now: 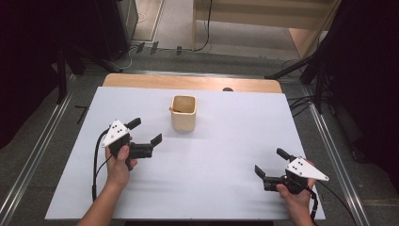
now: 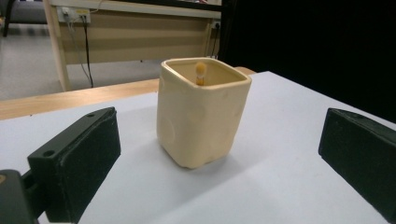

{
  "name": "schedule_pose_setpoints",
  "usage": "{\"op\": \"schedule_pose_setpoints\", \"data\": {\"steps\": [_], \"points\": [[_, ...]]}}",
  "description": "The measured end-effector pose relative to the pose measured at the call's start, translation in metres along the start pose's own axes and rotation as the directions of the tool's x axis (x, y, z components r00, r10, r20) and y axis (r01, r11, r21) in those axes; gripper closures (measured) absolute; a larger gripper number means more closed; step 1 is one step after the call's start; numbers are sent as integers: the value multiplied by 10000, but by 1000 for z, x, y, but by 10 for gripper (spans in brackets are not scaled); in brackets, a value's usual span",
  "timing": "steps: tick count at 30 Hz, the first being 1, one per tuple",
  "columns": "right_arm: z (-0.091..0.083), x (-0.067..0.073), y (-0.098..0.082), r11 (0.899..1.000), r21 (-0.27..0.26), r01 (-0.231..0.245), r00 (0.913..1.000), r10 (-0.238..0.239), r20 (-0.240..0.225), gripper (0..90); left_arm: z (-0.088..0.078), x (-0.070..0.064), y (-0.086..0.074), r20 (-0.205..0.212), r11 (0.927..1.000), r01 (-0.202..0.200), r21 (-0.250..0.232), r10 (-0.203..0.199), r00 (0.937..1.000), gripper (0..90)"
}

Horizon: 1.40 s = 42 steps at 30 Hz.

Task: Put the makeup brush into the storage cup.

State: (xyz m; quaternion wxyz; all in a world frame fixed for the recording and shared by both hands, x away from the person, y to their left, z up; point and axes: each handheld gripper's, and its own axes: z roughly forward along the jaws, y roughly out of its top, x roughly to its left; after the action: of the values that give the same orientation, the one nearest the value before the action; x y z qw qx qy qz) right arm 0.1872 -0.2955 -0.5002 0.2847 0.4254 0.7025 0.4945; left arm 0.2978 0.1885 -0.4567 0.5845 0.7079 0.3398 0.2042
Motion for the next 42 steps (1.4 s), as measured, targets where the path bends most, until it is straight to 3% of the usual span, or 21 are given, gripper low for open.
{"op": "schedule_pose_setpoints", "data": {"steps": [42], "points": [[-3, 0, 1, 9999, -108, 4, 9999, -2, 112, 0, -66, 3, -26, -563, 9997, -234, 60, 237, 9981, 0]]}}
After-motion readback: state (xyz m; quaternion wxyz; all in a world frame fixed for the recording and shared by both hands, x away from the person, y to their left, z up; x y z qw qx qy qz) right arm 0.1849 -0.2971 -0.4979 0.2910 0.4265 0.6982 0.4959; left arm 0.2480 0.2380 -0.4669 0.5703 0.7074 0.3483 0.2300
